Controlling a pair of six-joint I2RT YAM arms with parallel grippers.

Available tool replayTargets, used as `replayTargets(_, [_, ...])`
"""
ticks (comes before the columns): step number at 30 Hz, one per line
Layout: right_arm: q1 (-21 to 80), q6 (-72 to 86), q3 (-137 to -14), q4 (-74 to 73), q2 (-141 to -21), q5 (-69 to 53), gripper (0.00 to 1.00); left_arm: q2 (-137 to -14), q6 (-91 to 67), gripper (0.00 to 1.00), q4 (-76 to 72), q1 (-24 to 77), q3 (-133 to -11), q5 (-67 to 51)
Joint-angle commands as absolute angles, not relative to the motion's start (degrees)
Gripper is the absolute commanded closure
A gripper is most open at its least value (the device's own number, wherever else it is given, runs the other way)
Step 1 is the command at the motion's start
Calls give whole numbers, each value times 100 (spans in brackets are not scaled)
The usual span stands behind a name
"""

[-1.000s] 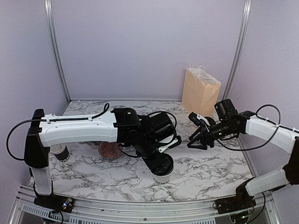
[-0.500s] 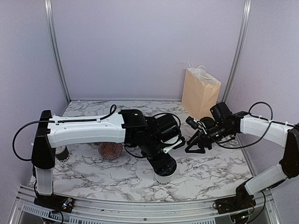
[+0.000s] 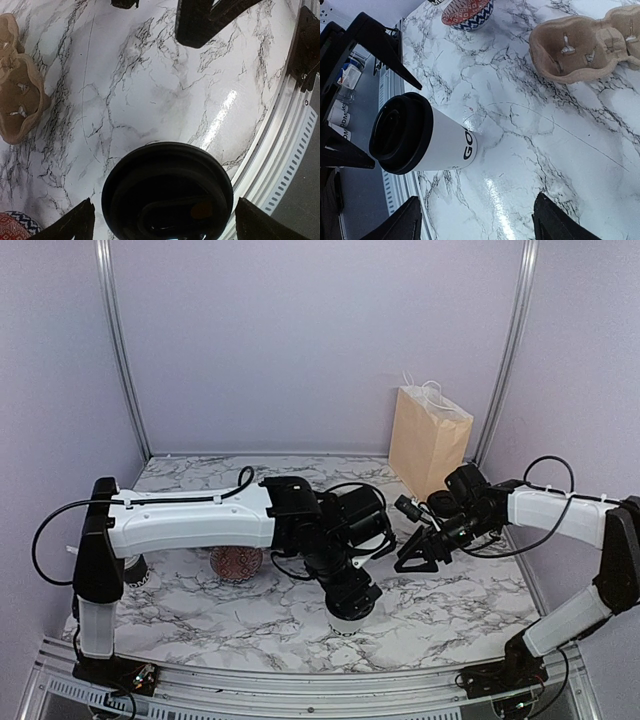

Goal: Pack the takeout coffee

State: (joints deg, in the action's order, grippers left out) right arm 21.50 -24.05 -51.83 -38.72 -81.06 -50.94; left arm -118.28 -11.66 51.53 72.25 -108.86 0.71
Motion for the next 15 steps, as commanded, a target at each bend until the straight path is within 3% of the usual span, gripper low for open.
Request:
replayTargets(1, [2149, -2373, -5380, -4016, -7931, -5086, 26, -11181, -1307, 1, 5309, 7331, -10800, 486])
replayTargets(9, [2188, -2052, -5726, -4409, -8207, -5568, 21, -10136, -1768, 1, 4290, 7327, -9474, 1324])
replayTargets(15, [2577, -1999, -5768, -4479, -8808, -6001, 20, -9392, -3592, 4, 2403, 7139, -7878, 1372])
